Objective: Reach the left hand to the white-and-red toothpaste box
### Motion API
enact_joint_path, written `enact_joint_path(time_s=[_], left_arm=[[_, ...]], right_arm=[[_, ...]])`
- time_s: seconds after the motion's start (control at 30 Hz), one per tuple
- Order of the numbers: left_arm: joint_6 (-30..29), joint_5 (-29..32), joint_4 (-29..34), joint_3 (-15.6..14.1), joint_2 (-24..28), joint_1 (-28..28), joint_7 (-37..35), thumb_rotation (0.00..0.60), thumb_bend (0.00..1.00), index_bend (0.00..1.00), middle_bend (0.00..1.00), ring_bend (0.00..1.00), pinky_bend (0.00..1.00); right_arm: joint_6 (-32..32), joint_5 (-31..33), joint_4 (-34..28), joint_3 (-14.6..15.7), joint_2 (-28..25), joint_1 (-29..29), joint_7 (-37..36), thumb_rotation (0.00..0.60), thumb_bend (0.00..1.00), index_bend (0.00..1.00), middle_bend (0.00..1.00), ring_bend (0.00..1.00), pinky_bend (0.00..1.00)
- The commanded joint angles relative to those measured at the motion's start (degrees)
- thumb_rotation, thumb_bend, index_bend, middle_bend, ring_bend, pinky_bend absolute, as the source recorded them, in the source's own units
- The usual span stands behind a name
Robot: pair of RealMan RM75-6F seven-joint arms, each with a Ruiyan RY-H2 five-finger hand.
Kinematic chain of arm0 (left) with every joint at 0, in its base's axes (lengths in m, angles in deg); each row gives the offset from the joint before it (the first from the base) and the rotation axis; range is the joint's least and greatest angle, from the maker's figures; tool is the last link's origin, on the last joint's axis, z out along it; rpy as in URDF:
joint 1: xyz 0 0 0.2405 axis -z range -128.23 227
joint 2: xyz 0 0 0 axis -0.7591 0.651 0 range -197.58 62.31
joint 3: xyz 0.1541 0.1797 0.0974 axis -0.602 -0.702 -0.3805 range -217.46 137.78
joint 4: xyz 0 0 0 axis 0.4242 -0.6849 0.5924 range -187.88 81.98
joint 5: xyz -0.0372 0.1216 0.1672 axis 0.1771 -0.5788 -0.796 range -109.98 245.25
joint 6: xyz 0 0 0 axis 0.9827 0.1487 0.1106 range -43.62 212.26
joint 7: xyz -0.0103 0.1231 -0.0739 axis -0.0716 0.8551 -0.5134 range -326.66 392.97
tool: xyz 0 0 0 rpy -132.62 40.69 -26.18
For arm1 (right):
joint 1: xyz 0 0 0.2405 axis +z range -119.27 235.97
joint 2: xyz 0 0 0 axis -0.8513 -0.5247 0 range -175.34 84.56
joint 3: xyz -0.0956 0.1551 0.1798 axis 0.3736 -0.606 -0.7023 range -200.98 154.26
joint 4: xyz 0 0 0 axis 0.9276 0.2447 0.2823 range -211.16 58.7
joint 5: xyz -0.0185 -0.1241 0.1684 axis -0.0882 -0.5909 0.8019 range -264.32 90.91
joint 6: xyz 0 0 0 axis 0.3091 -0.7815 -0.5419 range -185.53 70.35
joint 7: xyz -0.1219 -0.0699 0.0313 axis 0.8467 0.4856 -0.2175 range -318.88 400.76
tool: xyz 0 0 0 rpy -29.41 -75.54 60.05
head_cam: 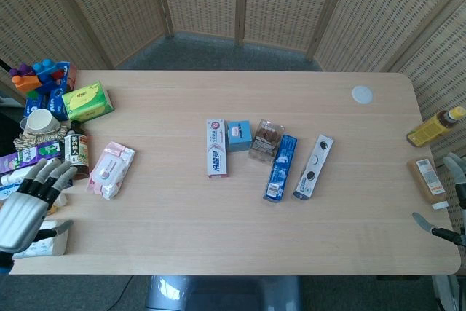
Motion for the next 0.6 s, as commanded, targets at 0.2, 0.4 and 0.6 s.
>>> enact_joint_path(time_s=[0.2, 0.4, 0.6], left_arm=[[26.62, -3.35, -4.26, 4.97, -0.43, 18.33, 18.31, 0.600, 0.00, 0.00, 0.00, 0.00, 0.00], [38.38, 0.17, -5.82, 7.45, -5.99, 25.61, 29.96, 0.600, 0.00, 0.00, 0.00, 0.00, 0.00], [44.76, 4.59, -10.06, 9.50, -13.56, 30.34, 40.69, 0.600, 0.00, 0.00, 0.00, 0.00, 0.00]], right_arm=[[-0.16, 0.24, -0.27, -0.02, -0.86, -0.28, -1.98, 0.600, 0.00, 0.00, 0.00, 0.00, 0.00], [0.02, 0.48, 0.12, -0.18, -1.01, -0.17, -3.01, 0.600, 0.00, 0.00, 0.00, 0.00, 0.00], [0.16, 0.47, 0.38, -0.22, -1.13, -0.09, -3.93, 0.600, 0.00, 0.00, 0.00, 0.00, 0.00]])
